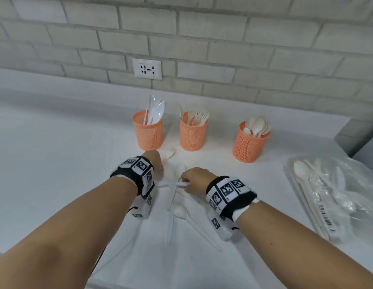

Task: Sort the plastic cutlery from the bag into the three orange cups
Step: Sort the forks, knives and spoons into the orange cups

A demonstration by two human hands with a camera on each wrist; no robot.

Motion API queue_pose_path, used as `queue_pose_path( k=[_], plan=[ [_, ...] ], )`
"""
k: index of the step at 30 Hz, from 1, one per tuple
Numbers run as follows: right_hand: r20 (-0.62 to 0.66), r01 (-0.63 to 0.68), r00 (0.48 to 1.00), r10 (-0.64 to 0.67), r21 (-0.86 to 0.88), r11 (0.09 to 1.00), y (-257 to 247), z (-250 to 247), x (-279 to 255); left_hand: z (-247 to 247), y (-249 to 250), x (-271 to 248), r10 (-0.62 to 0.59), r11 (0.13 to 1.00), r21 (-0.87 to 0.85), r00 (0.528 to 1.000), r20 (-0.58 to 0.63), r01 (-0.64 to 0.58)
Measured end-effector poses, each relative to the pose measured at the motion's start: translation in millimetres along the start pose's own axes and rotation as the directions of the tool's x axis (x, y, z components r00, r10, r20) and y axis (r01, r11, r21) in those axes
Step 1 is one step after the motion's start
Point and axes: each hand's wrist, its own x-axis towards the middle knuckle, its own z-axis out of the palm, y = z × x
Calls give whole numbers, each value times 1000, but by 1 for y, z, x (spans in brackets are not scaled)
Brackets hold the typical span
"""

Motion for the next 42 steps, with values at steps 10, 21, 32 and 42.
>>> queue_pose_path(
  k=[10,21,32,42],
  plan=[
    [-27,-100,991,132,507,856,19,-15,-27,-3,-35,-17,-123,831,-556,973,-198,-8],
    [-127,131,989,-75,521,844,-52,-17,-15,2,-22,-78,68,442,-849,955,-289,-288],
    [85,-277,958,275,8,961,-51,-3,16,4,-50,-84,46,286,-935,978,-204,-208],
    [99,-275,958,270,47,960,-51,-1,22,4,-53,-86,70,317,-928,981,-182,-195]
  ],
)
